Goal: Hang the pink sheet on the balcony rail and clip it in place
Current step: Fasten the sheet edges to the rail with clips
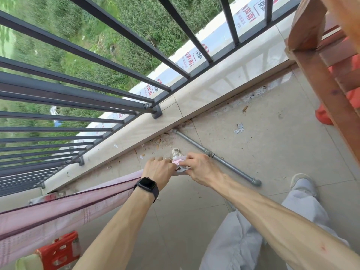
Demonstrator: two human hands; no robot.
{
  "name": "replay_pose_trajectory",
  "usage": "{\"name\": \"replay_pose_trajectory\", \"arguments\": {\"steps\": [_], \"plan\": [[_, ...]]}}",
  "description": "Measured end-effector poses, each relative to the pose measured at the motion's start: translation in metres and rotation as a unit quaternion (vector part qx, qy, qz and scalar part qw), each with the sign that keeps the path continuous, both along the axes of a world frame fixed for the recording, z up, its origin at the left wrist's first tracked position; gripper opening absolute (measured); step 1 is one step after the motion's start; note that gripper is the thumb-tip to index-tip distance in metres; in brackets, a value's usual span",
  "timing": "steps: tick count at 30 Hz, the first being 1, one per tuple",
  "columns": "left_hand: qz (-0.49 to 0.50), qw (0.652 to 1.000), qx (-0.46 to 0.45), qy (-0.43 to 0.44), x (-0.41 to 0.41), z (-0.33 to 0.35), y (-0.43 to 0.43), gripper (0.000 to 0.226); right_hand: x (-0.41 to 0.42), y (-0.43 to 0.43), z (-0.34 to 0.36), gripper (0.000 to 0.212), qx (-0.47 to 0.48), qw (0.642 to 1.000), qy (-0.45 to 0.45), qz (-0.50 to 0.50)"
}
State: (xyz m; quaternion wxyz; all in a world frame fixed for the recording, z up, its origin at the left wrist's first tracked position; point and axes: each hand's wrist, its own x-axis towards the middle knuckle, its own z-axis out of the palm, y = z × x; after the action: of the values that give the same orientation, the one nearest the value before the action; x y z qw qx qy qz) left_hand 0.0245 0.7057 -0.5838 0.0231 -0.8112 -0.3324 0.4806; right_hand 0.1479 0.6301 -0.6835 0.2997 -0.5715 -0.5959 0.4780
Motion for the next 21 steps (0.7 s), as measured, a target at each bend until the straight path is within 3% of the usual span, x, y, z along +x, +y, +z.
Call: {"name": "replay_pose_trajectory", "arguments": {"steps": [9,14,21], "plan": [[-0.056,0.997,0.017,0.041,0.003,-0.003,-0.007,0.029,-0.014,0.007,-0.004,0.029,-0.031,0.999,-0.003,0.025],[-0.031,0.997,0.024,0.064,0.018,0.013,-0.013,0.024,0.007,-0.002,0.005,0.065,-0.098,0.994,-0.015,0.044],[0.066,0.998,0.012,-0.019,0.048,0.122,-0.061,0.025,0.086,-0.055,0.139,0.027,-0.098,0.989,-0.106,-0.007]]}}
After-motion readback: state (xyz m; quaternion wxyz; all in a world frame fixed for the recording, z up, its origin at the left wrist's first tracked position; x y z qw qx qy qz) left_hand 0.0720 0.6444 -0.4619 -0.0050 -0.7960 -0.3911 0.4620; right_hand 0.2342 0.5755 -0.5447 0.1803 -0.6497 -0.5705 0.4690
